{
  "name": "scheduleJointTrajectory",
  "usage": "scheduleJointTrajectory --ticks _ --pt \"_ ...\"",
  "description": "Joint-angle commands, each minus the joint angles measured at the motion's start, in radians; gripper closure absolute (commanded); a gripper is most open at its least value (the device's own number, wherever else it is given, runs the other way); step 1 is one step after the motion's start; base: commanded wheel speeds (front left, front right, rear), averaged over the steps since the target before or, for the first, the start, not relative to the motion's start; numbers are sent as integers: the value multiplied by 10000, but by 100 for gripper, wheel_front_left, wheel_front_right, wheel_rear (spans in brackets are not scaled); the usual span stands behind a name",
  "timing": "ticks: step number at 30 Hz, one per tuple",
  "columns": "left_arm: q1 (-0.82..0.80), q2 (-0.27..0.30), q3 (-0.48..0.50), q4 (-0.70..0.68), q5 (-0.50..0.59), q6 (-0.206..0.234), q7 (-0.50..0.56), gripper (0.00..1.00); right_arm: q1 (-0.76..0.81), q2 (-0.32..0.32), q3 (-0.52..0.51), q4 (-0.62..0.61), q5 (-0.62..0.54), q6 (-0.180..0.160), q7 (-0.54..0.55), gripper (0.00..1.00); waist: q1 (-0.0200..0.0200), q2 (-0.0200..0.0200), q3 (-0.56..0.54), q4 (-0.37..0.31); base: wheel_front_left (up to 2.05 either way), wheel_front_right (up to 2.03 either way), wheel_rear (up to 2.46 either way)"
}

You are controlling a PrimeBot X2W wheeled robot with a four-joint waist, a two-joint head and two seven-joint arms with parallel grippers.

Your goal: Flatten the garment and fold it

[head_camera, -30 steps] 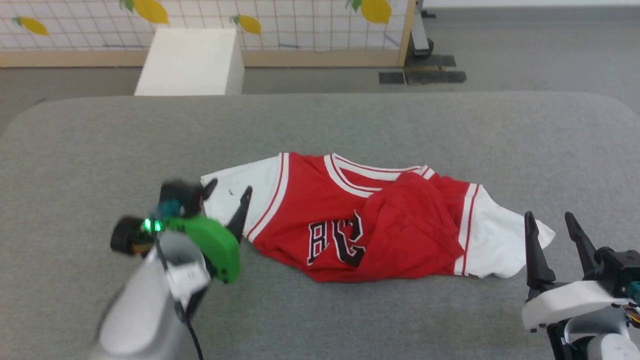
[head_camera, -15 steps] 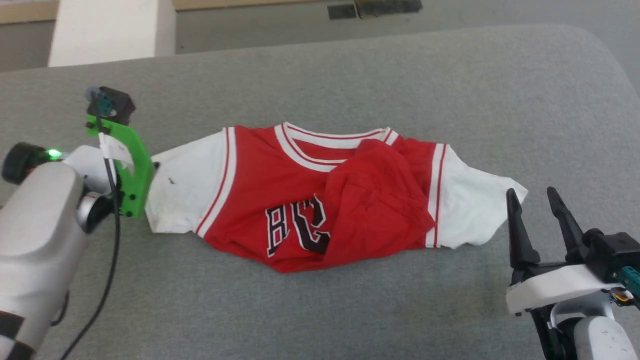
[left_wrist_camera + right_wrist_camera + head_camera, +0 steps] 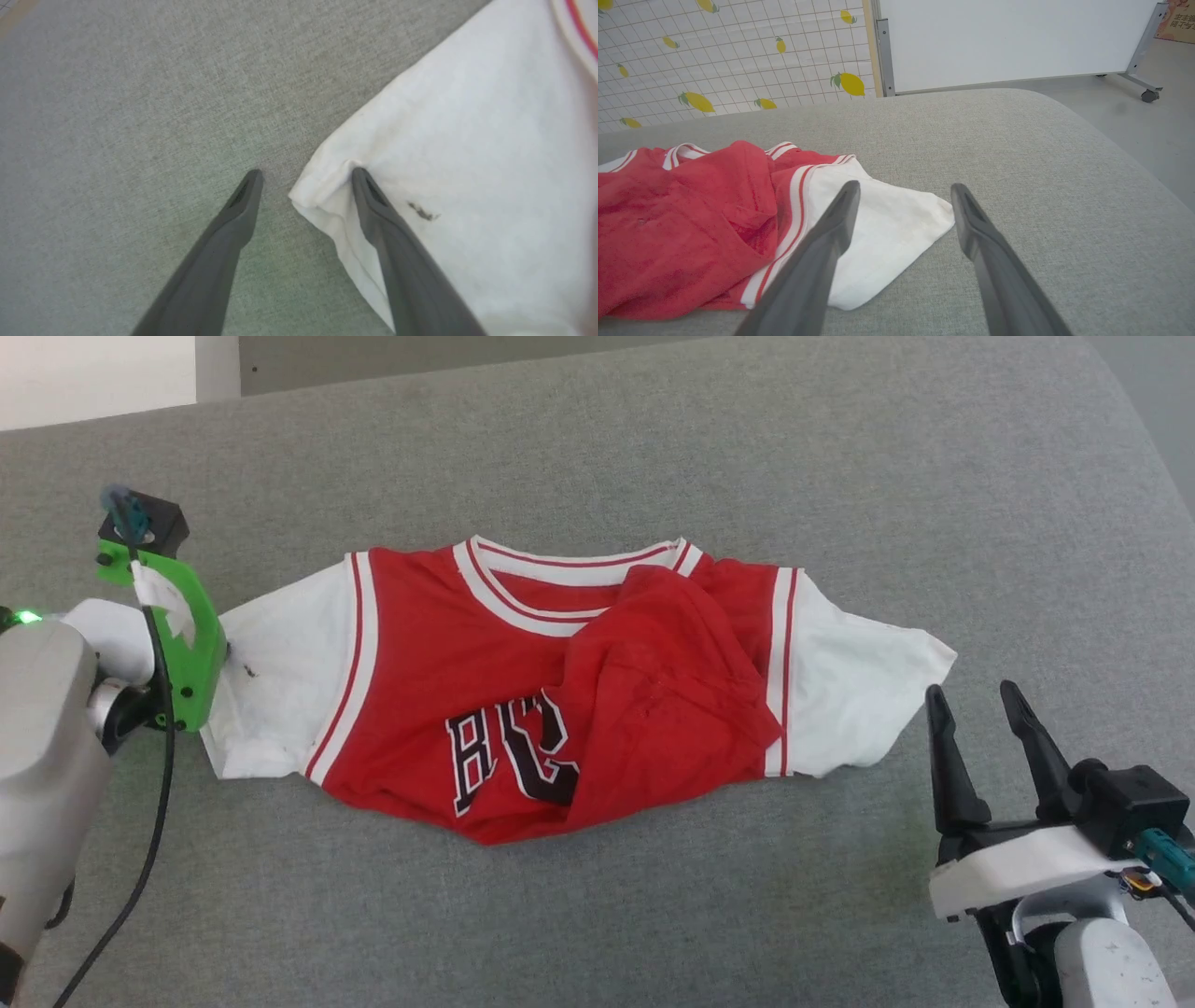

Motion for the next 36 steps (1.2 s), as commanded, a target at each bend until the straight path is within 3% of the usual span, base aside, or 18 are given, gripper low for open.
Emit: scheduleJointTrajectory --ticks 1,3,4,5,9,17,21,29,36 --pt "40 86 -160 299 -145 6 177 0 -189 19 42 36 97 -15 -96 0 0 0 44 -14 0 0 0" --pt "119 20 -297 482 -369 6 498 0 -213 20 63 69 93 -15 -111 0 0 0 51 -12 0 0 0" --pt "187 -22 -389 508 -539 6 712 82 -219 20 66 87 83 -15 -117 0 0 0 48 -4 0 0 0" --pt "235 -46 -463 458 -680 6 810 100 -219 20 60 99 73 -15 -121 0 0 0 41 8 0 0 0" --pt "379 -106 -517 219 -1199 6 533 100 -194 20 -74 163 -18 -15 -107 0 0 0 -81 146 0 0 0" --pt "393 -417 -195 135 -799 550 -2321 100 -102 -31 -475 141 -514 -15 969 0 0 0 -769 754 0 0 0" --pt "703 -633 -136 -413 -760 726 -3233 100 -236 -559 -533 210 -255 -15 2537 0 0 0 -1039 1193 0 0 0" --pt "1800 -683 -84 -2580 -689 1355 -4408 100 -1658 -1690 -1169 974 425 -15 6722 0 0 0 -1174 1950 0 0 0" --pt "2596 -519 -138 -4966 -552 2098 -4542 100 -2815 -2311 -1268 2150 49 -15 8519 0 0 0 -985 2393 0 0 0"
